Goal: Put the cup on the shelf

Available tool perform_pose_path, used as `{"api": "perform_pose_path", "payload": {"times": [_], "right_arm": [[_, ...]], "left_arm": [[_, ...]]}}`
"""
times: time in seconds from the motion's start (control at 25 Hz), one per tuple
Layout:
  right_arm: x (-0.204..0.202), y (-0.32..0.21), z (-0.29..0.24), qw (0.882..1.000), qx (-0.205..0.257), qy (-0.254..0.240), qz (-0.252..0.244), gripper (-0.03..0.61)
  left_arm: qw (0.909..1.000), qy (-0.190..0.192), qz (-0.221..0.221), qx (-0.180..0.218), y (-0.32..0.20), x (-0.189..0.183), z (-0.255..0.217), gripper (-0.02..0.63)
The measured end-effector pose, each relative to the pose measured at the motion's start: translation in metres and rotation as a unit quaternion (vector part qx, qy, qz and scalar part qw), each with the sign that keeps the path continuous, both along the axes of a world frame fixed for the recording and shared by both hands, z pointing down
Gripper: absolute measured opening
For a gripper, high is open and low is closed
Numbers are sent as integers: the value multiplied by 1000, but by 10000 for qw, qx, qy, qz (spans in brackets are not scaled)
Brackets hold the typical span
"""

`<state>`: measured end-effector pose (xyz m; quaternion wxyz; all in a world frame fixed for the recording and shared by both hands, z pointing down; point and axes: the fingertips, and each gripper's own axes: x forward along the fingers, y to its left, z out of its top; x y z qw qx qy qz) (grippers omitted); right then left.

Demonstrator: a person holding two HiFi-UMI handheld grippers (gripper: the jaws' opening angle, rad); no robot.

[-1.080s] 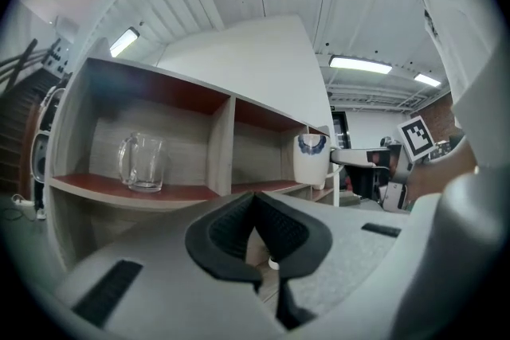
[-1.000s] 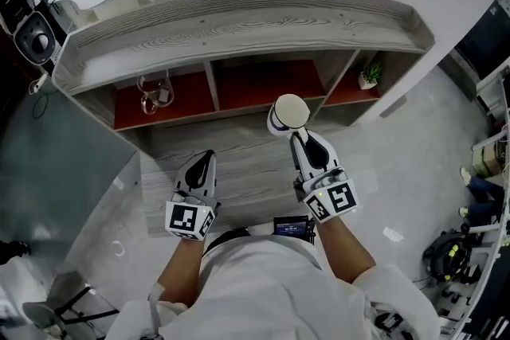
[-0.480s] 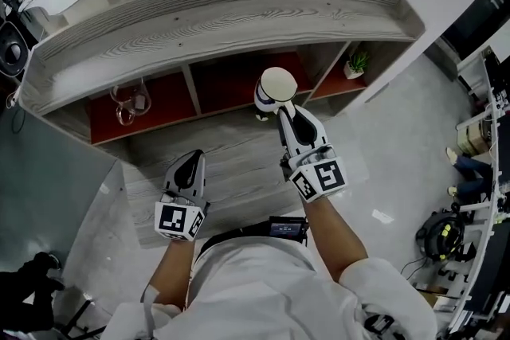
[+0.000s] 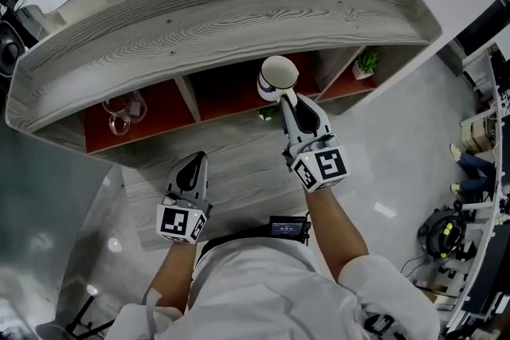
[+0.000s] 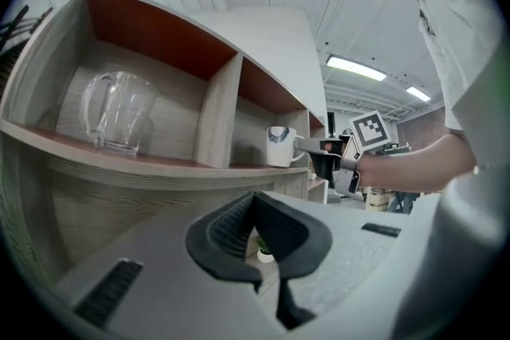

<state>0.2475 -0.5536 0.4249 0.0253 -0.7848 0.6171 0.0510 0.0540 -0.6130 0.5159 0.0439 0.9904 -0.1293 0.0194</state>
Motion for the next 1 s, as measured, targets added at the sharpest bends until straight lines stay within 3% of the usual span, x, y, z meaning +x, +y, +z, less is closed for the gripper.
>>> {"api": "perform_pose_path", "payload": {"times": [0.24,0.84,0.88,0.96,1.0], "right_arm": [[2,-11,2,9999,-170,3,1,75],[3,-25,5,9989,-414,56,-222,80],[2,-26,4,9987,-410,54,-291,91],[2,-26,4,9986,-383,29,-366,215],[2,-25,4,9987,-372,26,-356,232]], "left_arm": [[9997,1,243,-82,13,13,6,8],[9991,20,381,-179,22,22,11,6],[9991,23,383,-170,22,22,10,8],[9991,32,391,-148,23,21,7,6],[9991,33,391,-144,22,20,7,6]]}}
